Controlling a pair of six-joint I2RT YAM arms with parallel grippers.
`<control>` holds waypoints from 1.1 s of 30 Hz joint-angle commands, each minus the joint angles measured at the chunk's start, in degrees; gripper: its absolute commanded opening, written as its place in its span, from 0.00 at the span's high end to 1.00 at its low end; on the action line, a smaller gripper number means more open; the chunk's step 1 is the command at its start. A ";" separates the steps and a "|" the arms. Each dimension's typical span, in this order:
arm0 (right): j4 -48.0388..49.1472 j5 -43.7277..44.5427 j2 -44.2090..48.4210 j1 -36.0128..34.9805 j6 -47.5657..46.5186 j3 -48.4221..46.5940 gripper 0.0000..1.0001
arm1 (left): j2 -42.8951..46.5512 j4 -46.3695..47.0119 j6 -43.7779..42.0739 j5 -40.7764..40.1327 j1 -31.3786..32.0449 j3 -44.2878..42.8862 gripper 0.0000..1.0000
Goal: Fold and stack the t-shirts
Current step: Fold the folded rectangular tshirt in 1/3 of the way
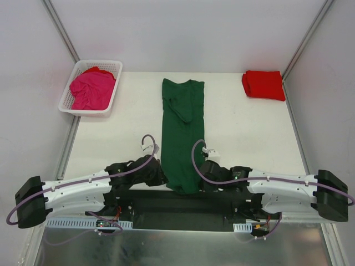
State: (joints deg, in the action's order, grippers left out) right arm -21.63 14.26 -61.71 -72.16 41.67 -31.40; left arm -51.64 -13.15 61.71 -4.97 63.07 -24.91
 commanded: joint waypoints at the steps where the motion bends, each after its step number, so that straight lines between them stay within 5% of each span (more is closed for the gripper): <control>1: -3.77 2.96 0.63 -0.35 -1.85 -4.28 0.99 | -0.48 -1.09 -3.88 -2.58 0.39 -6.02 1.00; 13: -10.19 8.76 -0.86 0.97 -6.16 -11.66 0.99 | -4.00 -5.13 -10.03 -5.49 -2.42 -13.06 1.00; 33: -2.63 0.51 -15.10 20.74 -21.27 -23.26 0.99 | -12.25 -5.31 -25.50 -1.45 -20.79 -23.16 1.00</control>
State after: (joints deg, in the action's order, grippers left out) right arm -27.14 17.06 -74.11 -53.95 25.02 -49.56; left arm -61.19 -18.90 41.23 -7.31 43.77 -43.88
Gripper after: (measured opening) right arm 0.039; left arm 0.010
